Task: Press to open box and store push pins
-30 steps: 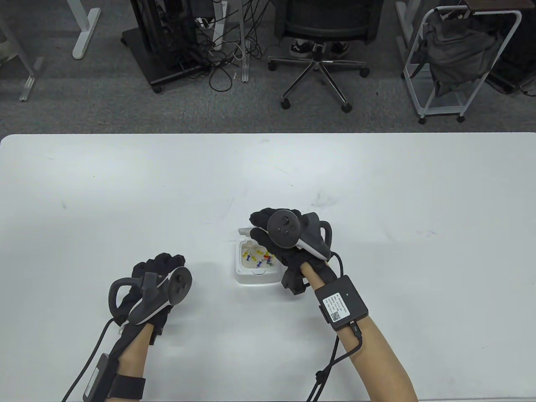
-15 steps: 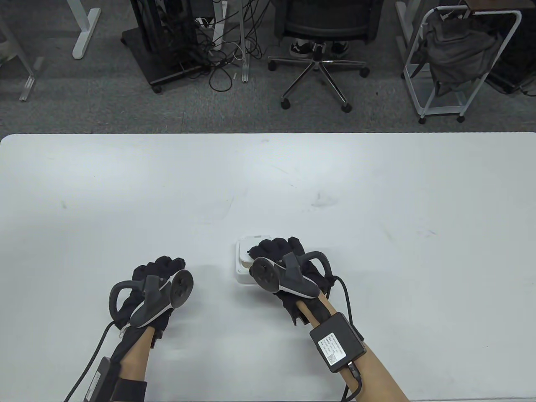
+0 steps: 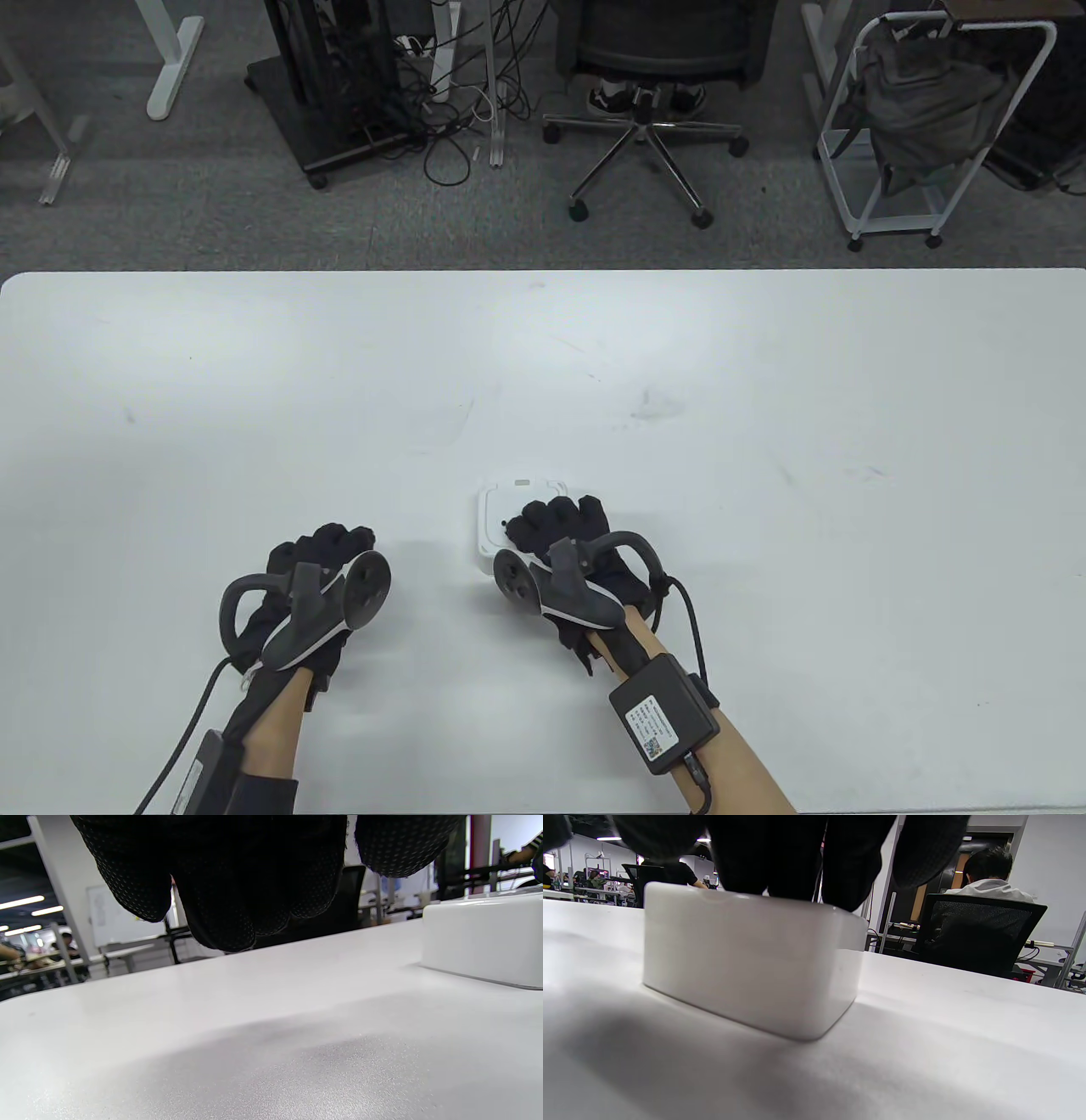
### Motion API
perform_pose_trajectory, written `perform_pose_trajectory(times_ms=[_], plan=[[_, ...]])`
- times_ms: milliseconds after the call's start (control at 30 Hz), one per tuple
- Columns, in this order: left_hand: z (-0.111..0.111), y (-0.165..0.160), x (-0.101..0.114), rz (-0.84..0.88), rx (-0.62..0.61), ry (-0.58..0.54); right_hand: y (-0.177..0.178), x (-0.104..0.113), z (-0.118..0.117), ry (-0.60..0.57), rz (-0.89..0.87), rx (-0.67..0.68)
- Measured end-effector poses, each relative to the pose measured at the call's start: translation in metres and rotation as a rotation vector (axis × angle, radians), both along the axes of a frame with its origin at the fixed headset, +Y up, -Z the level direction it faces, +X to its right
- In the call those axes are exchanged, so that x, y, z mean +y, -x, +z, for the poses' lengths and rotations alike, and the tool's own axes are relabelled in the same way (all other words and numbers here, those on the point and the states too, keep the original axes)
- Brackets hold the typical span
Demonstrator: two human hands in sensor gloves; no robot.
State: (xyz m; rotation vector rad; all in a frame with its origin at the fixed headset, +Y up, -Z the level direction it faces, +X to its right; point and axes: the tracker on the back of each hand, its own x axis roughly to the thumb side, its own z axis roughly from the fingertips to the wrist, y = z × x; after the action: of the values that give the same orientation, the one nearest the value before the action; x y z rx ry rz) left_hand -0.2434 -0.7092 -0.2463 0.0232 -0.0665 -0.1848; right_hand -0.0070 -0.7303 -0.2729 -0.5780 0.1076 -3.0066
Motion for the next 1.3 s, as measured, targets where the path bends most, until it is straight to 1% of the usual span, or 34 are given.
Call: perform_pose_trajectory(times_ms=[133,233,333,400,567,667,767,867,1000,1067,1200,1300], plan=[[0.0,0.001,0.003,0.004,0.001,-0.021,-0.003,0.004,0.0,0.033,0.068,0.027],[0.001,0.001,0.005,0.009,-0.002,-0.025,-0.007,0.01,0.002,0.053,0.045,0.02],[-0.001,0.001,0.006,0.006,-0.005,-0.032,-0.014,0.023,0.003,0.049,0.006,-0.001],[-0.001,0.002,0.006,0.007,-0.004,-0.036,-0.022,0.033,0.004,0.026,-0.002,-0.023],[-0.001,0.001,0.006,0.005,-0.002,-0.03,-0.053,0.055,0.004,-0.018,0.002,-0.107],[0.0,0.001,0.008,0.001,-0.003,-0.044,-0.076,0.063,0.002,0.031,-0.094,-0.165],[0.001,0.0,0.009,0.005,-0.007,-0.051,-0.1,0.067,0.001,0.032,-0.158,-0.204],[0.001,0.0,0.009,0.001,-0.007,-0.05,-0.123,0.066,0.003,0.029,-0.144,-0.247],[0.001,0.0,0.009,0.001,-0.008,-0.049,-0.15,0.057,0.009,0.043,-0.144,-0.296],[0.001,0.0,0.009,0.003,-0.008,-0.051,-0.159,0.051,0.013,0.041,-0.188,-0.311],[0.002,-0.001,0.009,0.001,-0.011,-0.053,-0.173,0.039,0.012,0.059,-0.28,-0.343],[0.002,-0.001,0.008,0.001,-0.011,-0.051,-0.177,0.031,0.01,0.102,-0.322,-0.354]])
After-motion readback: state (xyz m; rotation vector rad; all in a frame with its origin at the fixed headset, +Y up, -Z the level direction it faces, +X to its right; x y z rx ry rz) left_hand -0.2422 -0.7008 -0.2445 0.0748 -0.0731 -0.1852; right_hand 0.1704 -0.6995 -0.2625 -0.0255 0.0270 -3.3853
